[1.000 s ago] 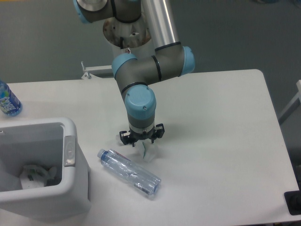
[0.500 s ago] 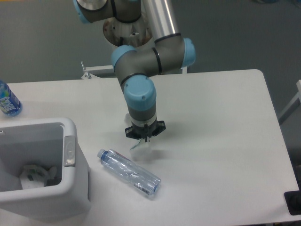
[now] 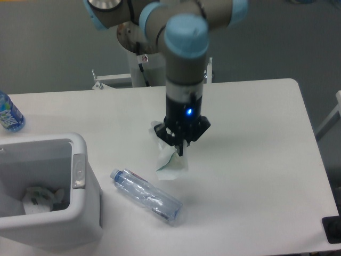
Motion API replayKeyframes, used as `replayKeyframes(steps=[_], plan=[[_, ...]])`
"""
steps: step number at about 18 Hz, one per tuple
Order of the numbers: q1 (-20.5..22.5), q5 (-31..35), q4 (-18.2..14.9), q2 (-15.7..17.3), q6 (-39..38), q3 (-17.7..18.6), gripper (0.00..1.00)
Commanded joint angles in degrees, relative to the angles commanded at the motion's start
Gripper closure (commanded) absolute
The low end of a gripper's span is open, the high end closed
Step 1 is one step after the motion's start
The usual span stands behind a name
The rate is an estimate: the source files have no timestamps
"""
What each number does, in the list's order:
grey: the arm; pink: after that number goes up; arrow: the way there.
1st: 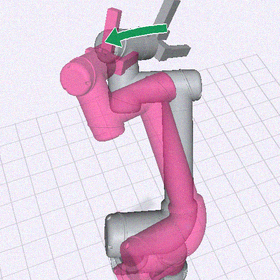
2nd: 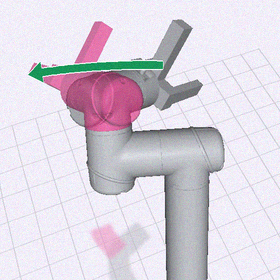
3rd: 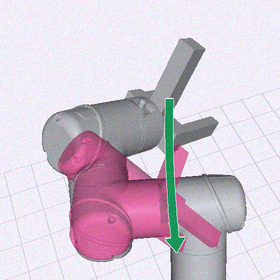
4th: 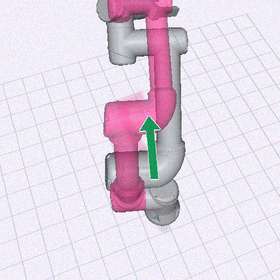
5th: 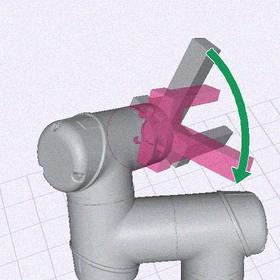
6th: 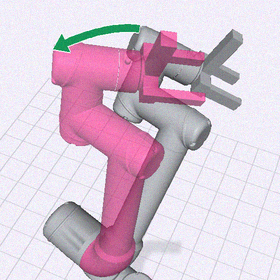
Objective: Place the trash in the trash can
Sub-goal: 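Carry the tissue over the white bin and release it inside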
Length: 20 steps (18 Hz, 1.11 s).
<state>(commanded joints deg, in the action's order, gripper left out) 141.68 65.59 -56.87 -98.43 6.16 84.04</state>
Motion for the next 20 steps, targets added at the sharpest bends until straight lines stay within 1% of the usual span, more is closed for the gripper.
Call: replayKeyframes(steps=[1, 3, 6, 7, 8, 10, 11, 15, 16, 17, 18, 19, 20], plan=[[-0.3, -2.5, 0.1, -0.4, -0.4, -1.3, 1.00], [-0.7, -7.6, 0.1, -1.3, -0.7, -2.8, 1.00], [-2.7, -13.6, 0.1, -1.3, -0.7, -3.0, 1.00], [-3.9, -14.3, 0.2, -1.3, -0.7, -3.0, 1.00], [-5.2, -14.4, 1.0, -1.4, -0.7, -3.0, 1.00], [-7.8, -14.4, 3.6, -1.8, -1.7, -3.0, 1.00], [-9.0, -14.4, 4.3, -2.1, -2.5, -3.0, 1.00], [-13.9, -14.4, 4.6, -3.3, -3.8, -3.0, 1.00], [-14.7, -14.3, 4.7, -3.6, -4.0, -2.8, 0.97], [-14.9, -14.4, 4.7, -3.9, -3.6, -2.6, 0.67], [-15.3, -14.3, 4.7, -4.3, -3.3, -2.7, 0.25], [-15.4, -14.0, 5.3, -4.6, -3.3, -2.8, 0.02], [-15.5, -14.0, 6.0, -4.7, -3.8, -2.8, 0.00]])
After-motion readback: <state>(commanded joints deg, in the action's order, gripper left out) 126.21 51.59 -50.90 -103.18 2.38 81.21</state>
